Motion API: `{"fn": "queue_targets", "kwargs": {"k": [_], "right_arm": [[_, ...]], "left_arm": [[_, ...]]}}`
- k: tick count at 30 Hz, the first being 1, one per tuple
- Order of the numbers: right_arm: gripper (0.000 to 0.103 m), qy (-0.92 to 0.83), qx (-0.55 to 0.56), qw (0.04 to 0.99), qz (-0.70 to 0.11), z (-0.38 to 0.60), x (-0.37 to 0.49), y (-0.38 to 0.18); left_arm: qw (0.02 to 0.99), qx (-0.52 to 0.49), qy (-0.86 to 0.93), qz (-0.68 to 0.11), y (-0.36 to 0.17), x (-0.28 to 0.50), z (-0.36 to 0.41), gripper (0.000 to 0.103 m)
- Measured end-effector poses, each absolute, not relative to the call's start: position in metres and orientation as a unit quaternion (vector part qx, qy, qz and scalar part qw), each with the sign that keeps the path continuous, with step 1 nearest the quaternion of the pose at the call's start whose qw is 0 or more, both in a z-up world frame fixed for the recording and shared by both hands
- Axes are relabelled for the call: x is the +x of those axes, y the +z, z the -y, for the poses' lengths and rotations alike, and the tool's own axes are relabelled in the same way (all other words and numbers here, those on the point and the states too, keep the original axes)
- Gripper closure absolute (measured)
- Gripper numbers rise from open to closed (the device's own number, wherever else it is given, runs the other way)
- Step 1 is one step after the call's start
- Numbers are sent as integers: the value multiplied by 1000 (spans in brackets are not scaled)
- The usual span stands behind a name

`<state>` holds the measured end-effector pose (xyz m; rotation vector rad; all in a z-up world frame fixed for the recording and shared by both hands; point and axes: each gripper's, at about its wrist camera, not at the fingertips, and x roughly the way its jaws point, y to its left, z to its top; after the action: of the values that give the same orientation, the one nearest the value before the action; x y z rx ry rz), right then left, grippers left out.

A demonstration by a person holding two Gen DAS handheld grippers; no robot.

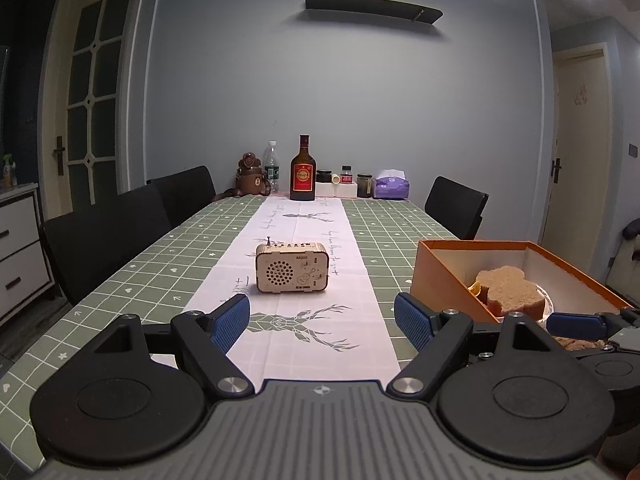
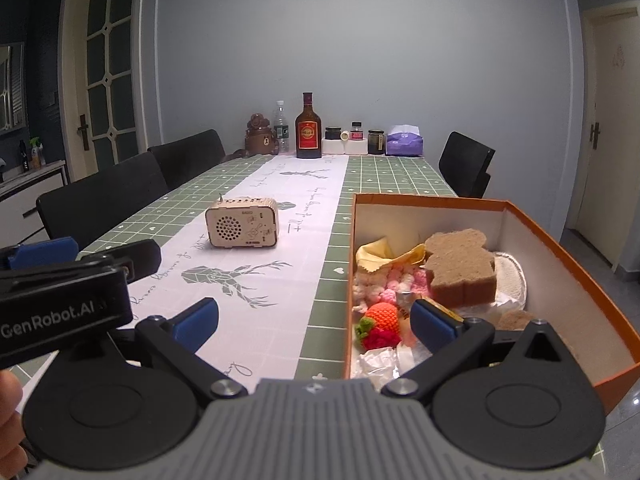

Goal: Organize soft objects

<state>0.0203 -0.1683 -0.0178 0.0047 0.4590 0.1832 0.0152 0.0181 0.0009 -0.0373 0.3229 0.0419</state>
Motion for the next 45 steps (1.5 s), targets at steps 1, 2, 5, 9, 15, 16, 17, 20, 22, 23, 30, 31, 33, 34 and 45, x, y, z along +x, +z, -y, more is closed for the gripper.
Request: {"fn": "queue_targets", "kwargs": {"k": [1,2,5,9,15,16,17,20,22,23,30,31,33,34,45], "right_arm": [[3,90,2,970,-227,168,21,-18],[3,89,0,970,-227,167,20,-18],[3,88,-5,971,-223,165,19,-18],[3,80,-21,974,-210,162,15,-17],[3,85,-36,974,-208,157,13,-17],[3,84,-37,974,-208,157,13,-17],[3,84,-38,974,-209,156,13,-17],[3,85,-38,973,-210,156,13,-18],[3,87,-40,973,-211,156,12,-18],[3,86,-41,973,-212,155,12,-19],[3,87,-38,973,-212,155,14,-19],[3,88,-37,973,-210,154,14,-19],[3,90,-37,973,-208,155,13,-19],[3,90,-36,973,-208,154,14,-19],[3,83,-39,975,-204,152,12,-22]], "left_arm": [[987,-18,22,-161,1,16,-18,7],[987,-18,23,-161,1,16,-18,7],[986,-20,21,-164,0,17,-20,7],[986,-21,23,-166,0,17,-21,7],[985,-16,27,-169,-2,19,-19,7],[985,-16,28,-170,-2,19,-18,7],[985,-15,29,-172,-2,20,-18,7],[984,-14,29,-173,-3,20,-17,7],[984,-13,28,-174,-3,20,-18,7],[984,-13,28,-176,-4,20,-18,7],[984,-15,27,-178,-5,20,-19,7],[984,-14,27,-178,-5,20,-19,7],[984,-14,28,-178,-4,20,-19,7],[983,-14,28,-178,-5,20,-19,7],[983,-15,32,-179,-5,21,-19,7]]}}
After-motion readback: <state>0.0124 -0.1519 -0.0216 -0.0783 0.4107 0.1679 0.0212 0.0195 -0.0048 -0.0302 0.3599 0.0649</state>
